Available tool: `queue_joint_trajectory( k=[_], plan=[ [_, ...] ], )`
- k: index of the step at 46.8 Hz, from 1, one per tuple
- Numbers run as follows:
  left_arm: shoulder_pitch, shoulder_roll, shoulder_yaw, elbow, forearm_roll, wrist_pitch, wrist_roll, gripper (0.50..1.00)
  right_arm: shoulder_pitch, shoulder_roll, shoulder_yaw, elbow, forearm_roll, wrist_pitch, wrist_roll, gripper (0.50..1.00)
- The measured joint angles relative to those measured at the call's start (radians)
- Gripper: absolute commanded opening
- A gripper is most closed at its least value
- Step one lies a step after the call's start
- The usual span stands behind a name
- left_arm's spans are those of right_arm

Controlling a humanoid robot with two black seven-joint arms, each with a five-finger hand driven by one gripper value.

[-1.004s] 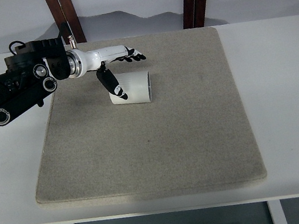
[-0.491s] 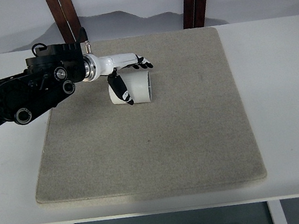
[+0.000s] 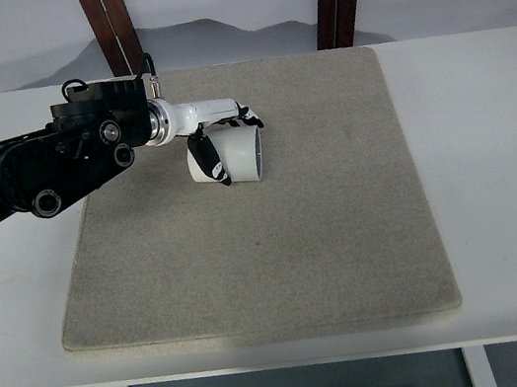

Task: Flip white cup upright
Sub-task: 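Close the left hand's fingers around the cup's body, then lift the cup with the left hand and rotate it toward upright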

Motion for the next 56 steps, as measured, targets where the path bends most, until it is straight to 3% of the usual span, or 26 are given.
queue_joint_trajectory(
  k=[7, 16, 22, 37, 56],
  plan=[
    [-0.001, 0.000, 0.009, 0.000, 0.000, 0.000, 0.001, 0.840, 0.000, 0.000, 0.000, 0.000, 0.000, 0.000, 0.000, 0.952],
    [-0.001, 0.001, 0.010, 0.000, 0.008, 0.000, 0.001, 0.619, 0.000, 0.000, 0.000, 0.000, 0.000, 0.000, 0.000, 0.952],
    [-0.001, 0.001, 0.009, 0.000, 0.025, 0.000, 0.000, 0.521, 0.000, 0.000, 0.000, 0.000, 0.000, 0.000, 0.000, 0.952],
    [0.000, 0.003, -0.050, 0.012, -0.005, 0.003, -0.026, 0.500, 0.000, 0.000, 0.000, 0.000, 0.000, 0.000, 0.000, 0.952],
    [0.022, 0.040, -0.161, 0.049, -0.373, -0.027, -0.168, 0.500, 0.000, 0.000, 0.000, 0.000, 0.000, 0.000, 0.000, 0.952]
  ],
)
